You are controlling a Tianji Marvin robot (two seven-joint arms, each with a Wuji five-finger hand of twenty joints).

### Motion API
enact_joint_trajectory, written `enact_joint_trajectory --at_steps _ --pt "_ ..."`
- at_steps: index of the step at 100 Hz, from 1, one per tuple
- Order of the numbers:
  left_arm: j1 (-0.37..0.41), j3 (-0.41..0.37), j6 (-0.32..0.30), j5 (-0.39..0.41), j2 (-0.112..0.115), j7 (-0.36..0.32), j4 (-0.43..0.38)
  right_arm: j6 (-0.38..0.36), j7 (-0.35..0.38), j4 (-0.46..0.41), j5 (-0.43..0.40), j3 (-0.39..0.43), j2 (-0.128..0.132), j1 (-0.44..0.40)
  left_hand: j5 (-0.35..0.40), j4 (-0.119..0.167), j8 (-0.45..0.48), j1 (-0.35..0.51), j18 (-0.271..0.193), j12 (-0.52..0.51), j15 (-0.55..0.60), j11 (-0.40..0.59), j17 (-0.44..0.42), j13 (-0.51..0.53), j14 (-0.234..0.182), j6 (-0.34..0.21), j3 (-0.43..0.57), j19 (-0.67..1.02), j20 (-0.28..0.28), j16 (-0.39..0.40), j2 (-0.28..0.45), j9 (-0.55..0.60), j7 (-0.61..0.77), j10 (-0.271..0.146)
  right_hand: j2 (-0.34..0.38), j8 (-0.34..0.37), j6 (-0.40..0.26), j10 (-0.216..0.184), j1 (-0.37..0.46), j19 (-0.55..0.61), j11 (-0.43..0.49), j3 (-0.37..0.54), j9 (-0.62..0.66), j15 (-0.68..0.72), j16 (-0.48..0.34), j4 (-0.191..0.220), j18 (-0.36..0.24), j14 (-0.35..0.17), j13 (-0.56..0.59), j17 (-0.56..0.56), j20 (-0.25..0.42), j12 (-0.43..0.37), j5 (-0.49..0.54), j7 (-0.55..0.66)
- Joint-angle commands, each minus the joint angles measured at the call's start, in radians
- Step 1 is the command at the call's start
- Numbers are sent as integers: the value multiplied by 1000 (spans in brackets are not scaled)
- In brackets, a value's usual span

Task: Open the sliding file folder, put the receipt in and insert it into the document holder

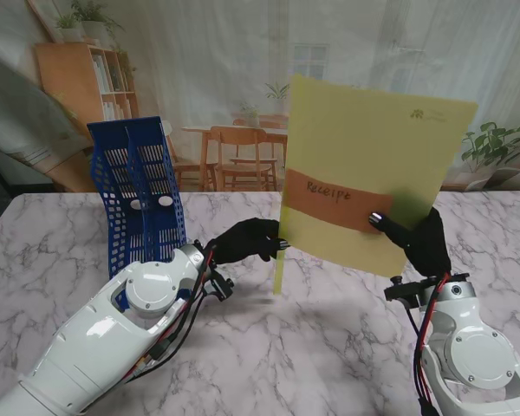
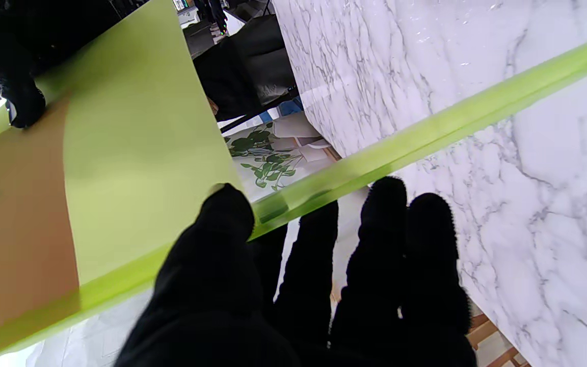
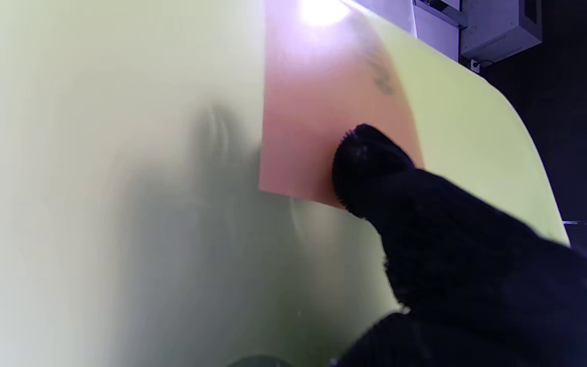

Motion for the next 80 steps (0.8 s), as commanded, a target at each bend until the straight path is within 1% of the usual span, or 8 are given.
enact_joint_trajectory --at_steps 1,5,7,12,27,51,67,80 --pt "1 6 -10 7 4 -17 14 3 -5 -6 0 0 -2 -5 40 6 26 78 -53 21 -6 25 18 43 -33 -58 -1 16 0 -3 17 40 47 -50 133 68 -188 -54 70 18 70 84 7 34 12 39 -48 -35 19 7 -16 18 55 117" --pt "0 7 -12 9 5 -18 15 4 -6 -7 1 0 -2 -5 51 12 31 91 -55 26 -2 33 25 53 -38 -64 8 22 2 -1 20 57 66 -52 134 67 -188 -54 70 18 70 83 7 34 12 39 -46 -36 19 8 -16 17 54 116" --pt "-1 7 -13 10 4 -16 16 5 -7 -7 1 -1 -2 -5 55 3 27 93 -58 38 1 37 29 59 -42 -67 20 28 3 0 19 70 88 -55 134 67 -187 -54 70 18 69 83 7 34 12 39 -46 -35 19 8 -16 17 54 116" --pt "-3 10 -19 13 3 -11 21 6 -9 -6 0 -2 -2 -3 78 4 37 93 -63 57 11 52 42 75 -49 -67 21 37 4 4 12 111 133 -55 133 65 -186 -53 69 18 69 81 8 34 13 38 -46 -37 19 7 -16 17 53 115" --pt "-12 20 -43 24 -2 10 34 16 -4 -6 -4 -2 -1 -2 121 9 0 93 -80 59 41 68 99 142 -74 -67 12 82 8 9 -4 205 263 -53 131 60 -183 -49 71 18 70 81 9 35 14 39 -42 -33 19 7 -16 15 54 115" --pt "-11 15 -42 36 -2 18 33 14 -8 6 -49 1 1 -2 127 3 -14 93 -78 32 35 60 109 150 -77 -61 23 80 0 1 2 212 288 -47 126 53 -178 -42 71 29 77 85 19 49 21 39 -35 -30 33 16 -11 19 61 115" --pt "-17 13 -47 54 6 0 29 11 -17 27 -130 3 5 0 125 2 -40 93 -77 7 22 36 93 139 -78 -57 12 68 -7 -7 7 207 280 -57 119 48 -169 -33 72 40 81 92 26 66 30 38 -21 -22 43 23 -7 30 67 115" --pt "-25 16 -46 62 13 -23 31 12 -19 43 -189 8 8 -1 135 4 -59 93 -75 -7 19 20 94 144 -69 -33 15 67 -9 -11 4 214 269 -39 115 46 -164 -31 72 48 83 96 30 79 37 37 -16 -20 49 28 -3 39 73 114"
